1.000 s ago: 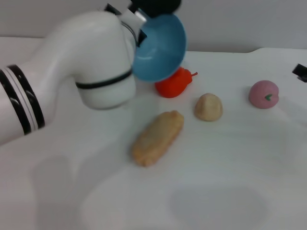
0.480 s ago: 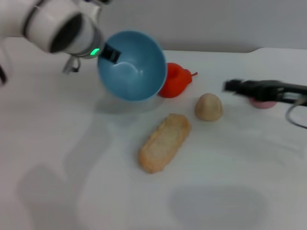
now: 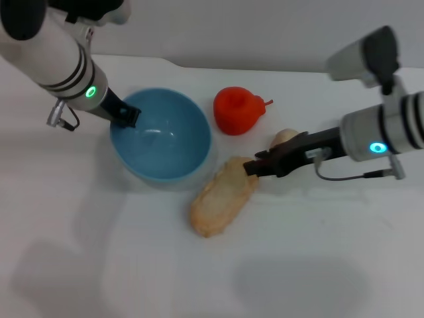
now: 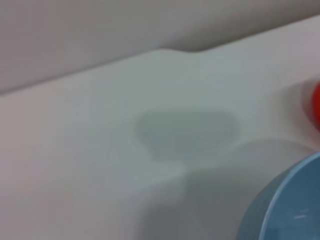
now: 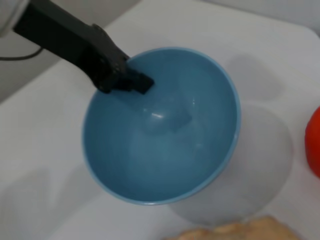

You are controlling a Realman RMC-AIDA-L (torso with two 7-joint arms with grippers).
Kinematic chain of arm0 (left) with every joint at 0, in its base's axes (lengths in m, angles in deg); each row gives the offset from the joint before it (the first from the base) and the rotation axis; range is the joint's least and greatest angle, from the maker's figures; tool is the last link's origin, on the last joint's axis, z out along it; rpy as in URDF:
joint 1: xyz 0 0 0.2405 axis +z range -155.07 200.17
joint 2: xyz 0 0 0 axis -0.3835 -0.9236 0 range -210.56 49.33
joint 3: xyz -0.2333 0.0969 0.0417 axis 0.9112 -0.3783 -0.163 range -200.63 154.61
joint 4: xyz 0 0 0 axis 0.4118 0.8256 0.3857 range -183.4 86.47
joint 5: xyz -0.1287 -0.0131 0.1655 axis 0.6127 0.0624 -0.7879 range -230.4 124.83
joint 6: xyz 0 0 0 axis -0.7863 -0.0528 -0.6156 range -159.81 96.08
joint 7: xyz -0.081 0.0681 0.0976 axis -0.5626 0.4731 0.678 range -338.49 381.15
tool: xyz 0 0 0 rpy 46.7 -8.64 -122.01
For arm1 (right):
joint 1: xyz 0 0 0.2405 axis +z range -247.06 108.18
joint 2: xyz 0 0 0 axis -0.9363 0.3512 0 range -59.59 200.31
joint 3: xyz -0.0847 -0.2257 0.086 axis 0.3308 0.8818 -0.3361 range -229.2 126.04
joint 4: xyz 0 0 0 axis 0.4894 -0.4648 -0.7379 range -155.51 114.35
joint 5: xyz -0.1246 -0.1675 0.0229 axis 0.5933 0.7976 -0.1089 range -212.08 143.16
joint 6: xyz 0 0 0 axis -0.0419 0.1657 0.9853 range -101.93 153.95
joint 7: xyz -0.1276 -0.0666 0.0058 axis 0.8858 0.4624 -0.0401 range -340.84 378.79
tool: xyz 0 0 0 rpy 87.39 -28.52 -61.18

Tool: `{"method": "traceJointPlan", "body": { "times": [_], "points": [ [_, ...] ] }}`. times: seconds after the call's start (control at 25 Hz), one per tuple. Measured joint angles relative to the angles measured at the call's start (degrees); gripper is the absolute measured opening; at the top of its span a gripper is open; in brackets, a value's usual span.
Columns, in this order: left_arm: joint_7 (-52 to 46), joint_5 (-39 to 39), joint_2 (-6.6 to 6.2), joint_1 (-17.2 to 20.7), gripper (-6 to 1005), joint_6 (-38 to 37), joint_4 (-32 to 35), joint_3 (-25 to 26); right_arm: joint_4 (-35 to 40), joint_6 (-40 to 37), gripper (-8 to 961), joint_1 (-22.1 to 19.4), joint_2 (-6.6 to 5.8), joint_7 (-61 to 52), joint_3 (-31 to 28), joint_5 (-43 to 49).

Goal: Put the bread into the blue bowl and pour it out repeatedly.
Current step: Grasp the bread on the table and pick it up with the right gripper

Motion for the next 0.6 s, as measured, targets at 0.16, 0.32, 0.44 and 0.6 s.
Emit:
{"method": "traceJointPlan", "body": {
  "times": [0.16,0.32,0.44,0.6],
  "points": [
    [0.54,1.80,-0.04,1.25,-1,0.08,0.14,1.07,-0.47,2.62,379,1.05,0.05,-5.55,5.49,0.02],
    [0.56,1.87,-0.06,1.66,0,0.06,0.30,2.25,-0.48,3.03,380,0.72,-0.01,-11.54,7.03,0.49],
    [0.62,1.91,-0.06,1.56,0,-0.16,0.41,2.52,-0.19,3.56,380,-0.24,-0.04,-16.21,6.74,1.49],
    [0.73,1.96,-0.06,1.19,0,-0.51,0.45,2.29,-0.37,7.23,380,-1.93,0.00,-22.29,6.69,1.69]
  ]
}}
